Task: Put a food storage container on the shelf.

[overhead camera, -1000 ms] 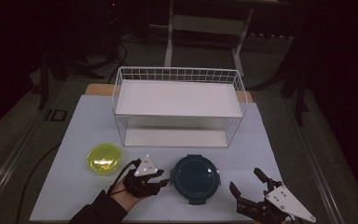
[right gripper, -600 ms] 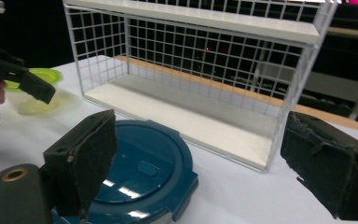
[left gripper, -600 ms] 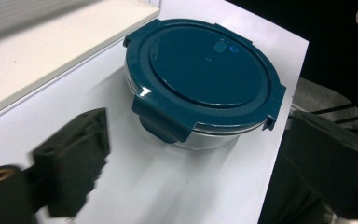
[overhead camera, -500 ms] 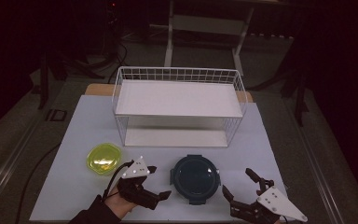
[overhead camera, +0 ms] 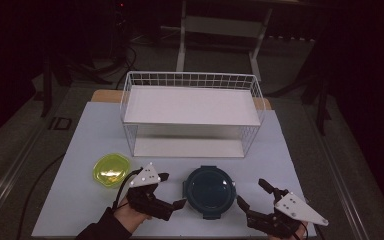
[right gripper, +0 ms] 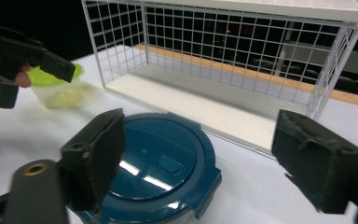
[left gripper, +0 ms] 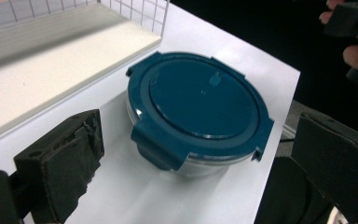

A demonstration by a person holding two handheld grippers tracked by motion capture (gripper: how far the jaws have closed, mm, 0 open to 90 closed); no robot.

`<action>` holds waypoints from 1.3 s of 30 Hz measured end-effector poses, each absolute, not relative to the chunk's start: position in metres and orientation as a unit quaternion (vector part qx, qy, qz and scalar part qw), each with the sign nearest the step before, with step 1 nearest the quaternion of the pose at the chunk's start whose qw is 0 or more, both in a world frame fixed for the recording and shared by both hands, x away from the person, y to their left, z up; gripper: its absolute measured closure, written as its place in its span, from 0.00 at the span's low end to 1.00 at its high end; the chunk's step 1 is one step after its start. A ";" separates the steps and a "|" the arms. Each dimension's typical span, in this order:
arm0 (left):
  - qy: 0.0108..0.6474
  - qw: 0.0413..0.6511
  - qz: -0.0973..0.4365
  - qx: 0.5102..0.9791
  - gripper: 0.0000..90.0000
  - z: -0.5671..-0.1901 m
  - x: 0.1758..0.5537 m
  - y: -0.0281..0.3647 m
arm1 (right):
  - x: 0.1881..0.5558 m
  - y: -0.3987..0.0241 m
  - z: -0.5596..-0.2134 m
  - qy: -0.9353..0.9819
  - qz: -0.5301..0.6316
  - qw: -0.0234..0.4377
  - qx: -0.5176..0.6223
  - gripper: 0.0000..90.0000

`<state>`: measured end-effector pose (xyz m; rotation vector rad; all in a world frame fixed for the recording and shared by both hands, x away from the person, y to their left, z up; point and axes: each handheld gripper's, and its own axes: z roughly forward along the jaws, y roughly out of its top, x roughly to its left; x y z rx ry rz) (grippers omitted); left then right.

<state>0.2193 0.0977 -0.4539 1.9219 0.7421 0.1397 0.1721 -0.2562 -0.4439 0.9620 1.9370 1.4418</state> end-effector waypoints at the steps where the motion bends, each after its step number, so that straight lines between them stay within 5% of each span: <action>1: 0.309 0.513 0.058 0.799 0.02 -0.454 0.219 0.098 | 0.172 -0.256 -0.444 0.718 0.534 0.268 0.357 0.20; 13: 0.334 0.521 0.028 0.785 0.02 -0.453 0.233 0.093 | 0.193 -0.254 -0.440 0.748 0.508 0.235 0.356 0.14; 25: 0.431 0.467 -0.129 0.761 0.04 -0.489 0.265 0.094 | 0.201 -0.248 -0.441 0.758 0.498 0.212 0.363 0.11; 35: 0.484 0.448 -0.202 0.724 0.24 -0.514 0.280 0.093 | 0.202 -0.247 -0.447 0.767 0.491 0.196 0.365 0.12; 39: 0.500 0.448 -0.236 0.702 0.40 -0.522 0.286 0.093 | 0.202 -0.248 -0.448 0.767 0.489 0.194 0.367 0.13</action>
